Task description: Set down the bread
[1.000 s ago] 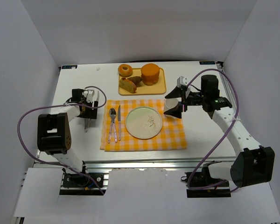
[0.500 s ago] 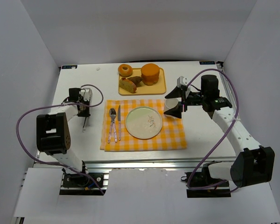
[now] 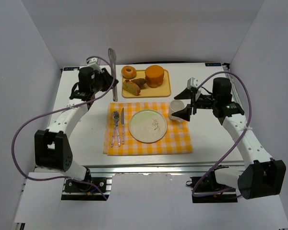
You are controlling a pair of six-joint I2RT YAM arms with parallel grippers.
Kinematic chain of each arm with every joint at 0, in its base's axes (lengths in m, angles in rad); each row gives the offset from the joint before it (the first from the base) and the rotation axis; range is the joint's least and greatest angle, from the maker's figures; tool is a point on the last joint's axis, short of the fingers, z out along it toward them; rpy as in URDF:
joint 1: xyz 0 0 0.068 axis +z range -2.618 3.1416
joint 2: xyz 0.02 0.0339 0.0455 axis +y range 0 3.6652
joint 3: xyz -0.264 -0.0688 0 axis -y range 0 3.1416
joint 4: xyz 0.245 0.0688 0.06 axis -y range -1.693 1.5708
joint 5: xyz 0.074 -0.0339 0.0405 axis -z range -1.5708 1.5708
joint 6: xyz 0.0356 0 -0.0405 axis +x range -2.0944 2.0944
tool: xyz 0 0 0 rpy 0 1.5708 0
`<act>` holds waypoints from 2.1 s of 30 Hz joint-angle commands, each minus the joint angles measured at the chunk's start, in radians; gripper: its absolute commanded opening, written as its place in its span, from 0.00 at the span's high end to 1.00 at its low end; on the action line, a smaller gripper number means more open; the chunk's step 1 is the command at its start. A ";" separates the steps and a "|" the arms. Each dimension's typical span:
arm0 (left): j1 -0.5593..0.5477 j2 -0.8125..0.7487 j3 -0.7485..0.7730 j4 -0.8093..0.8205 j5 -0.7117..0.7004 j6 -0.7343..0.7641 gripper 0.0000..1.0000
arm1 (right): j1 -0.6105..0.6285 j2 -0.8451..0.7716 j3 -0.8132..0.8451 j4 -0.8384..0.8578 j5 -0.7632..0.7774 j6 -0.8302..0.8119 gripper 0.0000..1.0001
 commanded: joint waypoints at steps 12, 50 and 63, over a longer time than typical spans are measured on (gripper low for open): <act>-0.108 0.454 0.540 -0.150 0.061 -0.285 0.54 | -0.029 -0.107 -0.078 0.066 0.030 0.041 0.11; -0.166 0.554 0.712 -0.368 0.012 -0.173 0.50 | -0.064 -0.104 -0.116 0.135 0.000 0.104 0.11; -0.166 0.545 0.651 -0.354 0.095 -0.173 0.48 | -0.066 -0.102 -0.118 0.152 -0.008 0.117 0.11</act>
